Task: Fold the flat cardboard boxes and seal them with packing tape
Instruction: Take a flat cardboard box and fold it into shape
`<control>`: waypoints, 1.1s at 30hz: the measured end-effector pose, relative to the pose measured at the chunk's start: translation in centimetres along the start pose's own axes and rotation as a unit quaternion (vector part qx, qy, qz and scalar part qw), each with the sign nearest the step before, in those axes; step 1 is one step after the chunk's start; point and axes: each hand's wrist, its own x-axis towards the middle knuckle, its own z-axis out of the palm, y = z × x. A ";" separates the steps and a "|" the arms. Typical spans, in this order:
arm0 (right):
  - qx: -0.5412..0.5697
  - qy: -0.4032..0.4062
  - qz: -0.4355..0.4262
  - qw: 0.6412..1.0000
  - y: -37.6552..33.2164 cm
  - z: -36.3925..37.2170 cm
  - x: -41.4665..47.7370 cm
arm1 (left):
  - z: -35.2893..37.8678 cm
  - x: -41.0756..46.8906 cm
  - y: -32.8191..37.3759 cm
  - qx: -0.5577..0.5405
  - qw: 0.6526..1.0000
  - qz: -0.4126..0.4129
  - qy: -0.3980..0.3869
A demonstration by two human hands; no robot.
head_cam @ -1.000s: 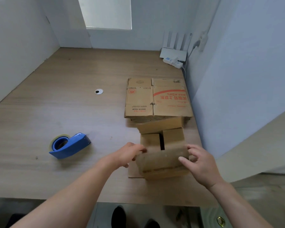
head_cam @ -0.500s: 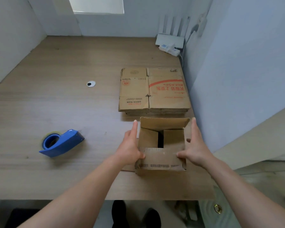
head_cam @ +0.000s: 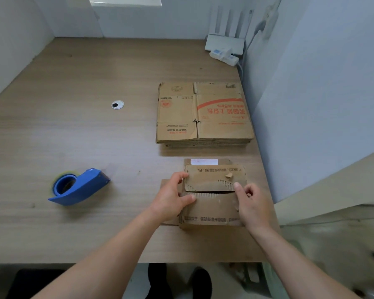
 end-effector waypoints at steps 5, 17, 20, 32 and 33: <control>0.017 0.051 0.043 0.998 0.1 1.4 0.7 | 1.6 0.8 0.2 0.068 0.992 0.008 0.107; 0.086 0.070 -0.077 0.991 -4.5 0.8 -1.8 | 0.3 -2.3 2.6 -0.029 0.965 0.088 0.246; 0.116 0.090 -0.113 0.983 -7.3 0.6 -2.6 | -1.0 -4.0 3.3 -0.042 0.947 0.104 0.302; 0.216 -0.184 0.021 0.959 -4.9 0.9 -2.2 | -1.7 -5.8 0.4 -0.061 0.960 0.103 0.252; 0.205 -0.205 0.047 0.956 -3.4 1.3 -2.8 | -1.2 -6.0 -0.7 -0.064 0.971 0.068 0.222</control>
